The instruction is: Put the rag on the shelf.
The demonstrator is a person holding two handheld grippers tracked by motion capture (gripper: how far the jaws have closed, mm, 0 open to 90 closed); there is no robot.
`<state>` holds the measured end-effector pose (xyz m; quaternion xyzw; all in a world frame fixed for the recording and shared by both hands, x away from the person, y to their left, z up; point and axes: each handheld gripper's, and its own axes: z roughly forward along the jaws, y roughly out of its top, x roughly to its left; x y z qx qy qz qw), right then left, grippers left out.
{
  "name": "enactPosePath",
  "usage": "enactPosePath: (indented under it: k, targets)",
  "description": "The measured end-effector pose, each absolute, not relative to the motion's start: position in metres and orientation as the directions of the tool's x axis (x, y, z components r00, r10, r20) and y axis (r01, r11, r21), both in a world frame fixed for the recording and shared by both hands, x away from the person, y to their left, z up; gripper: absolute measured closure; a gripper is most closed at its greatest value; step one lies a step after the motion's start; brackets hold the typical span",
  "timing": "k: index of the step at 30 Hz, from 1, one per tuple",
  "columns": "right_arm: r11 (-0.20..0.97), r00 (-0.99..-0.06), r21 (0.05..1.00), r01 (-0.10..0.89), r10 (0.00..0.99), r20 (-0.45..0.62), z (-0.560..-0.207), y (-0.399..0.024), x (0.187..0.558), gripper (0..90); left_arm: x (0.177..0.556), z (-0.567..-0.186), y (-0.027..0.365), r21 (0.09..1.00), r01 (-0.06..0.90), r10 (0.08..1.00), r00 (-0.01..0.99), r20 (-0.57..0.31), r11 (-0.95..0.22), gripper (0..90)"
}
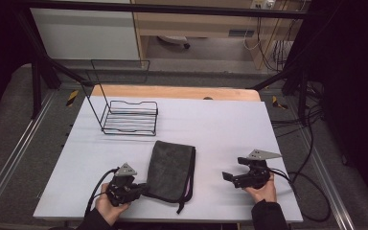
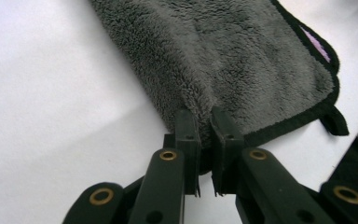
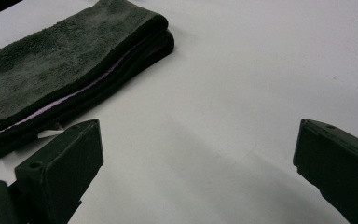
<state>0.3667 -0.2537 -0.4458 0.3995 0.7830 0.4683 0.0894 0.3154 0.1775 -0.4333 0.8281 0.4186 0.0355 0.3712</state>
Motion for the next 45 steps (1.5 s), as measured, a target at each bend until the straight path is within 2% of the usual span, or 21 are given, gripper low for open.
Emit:
enactPosePath:
  k: [11,15,18,19,24,27,31,39,45]
  targets:
    - [0.245,-0.667,0.803,0.544,0.707,0.236,-0.446,-0.253,0.367,2.1,0.304,-0.436,0.177,0.639,0.684,0.706,0.642,-0.301,-0.35,82.8]
    - [0.241,-0.666,0.805,0.542,0.707,0.237,-0.446,-0.253,0.367,2.1,0.307,-0.435,0.18,0.642,0.675,0.692,0.656,-0.3,-0.362,79.2]
    - [0.238,-0.666,0.806,0.542,0.707,0.239,-0.446,-0.253,0.367,2.1,0.311,-0.432,0.185,0.65,0.657,0.681,0.676,-0.282,-0.383,64.9]
    - [0.238,-0.666,0.806,0.542,0.707,0.239,-0.446,-0.253,0.367,2.1,0.312,-0.43,0.187,0.657,0.649,0.682,0.679,-0.272,-0.384,64.9]
    - [0.237,-0.665,0.805,0.544,0.707,0.242,-0.446,-0.253,0.367,2.1,0.325,-0.418,0.196,0.697,0.61,0.701,0.68,-0.217,-0.376,41.4]
    - [0.238,-0.666,0.805,0.543,0.706,0.24,-0.446,-0.253,0.367,2.1,0.338,-0.413,0.198,0.718,0.597,0.721,0.666,-0.193,-0.359,36.8]
    - [0.233,-0.663,0.806,0.545,0.708,0.244,-0.446,-0.253,0.367,2.1,0.357,-0.41,0.197,0.714,0.605,0.734,0.652,-0.19,-0.352,24.2]
    - [0.237,-0.665,0.806,0.543,0.707,0.241,-0.447,-0.253,0.368,2.1,0.387,-0.408,0.194,0.716,0.613,0.762,0.624,-0.177,-0.335,15.7]
    - [0.236,-0.664,0.806,0.543,0.708,0.24,-0.446,-0.253,0.367,2.0,0.407,-0.41,0.191,0.72,0.615,0.78,0.603,-0.166,-0.322,14.0]
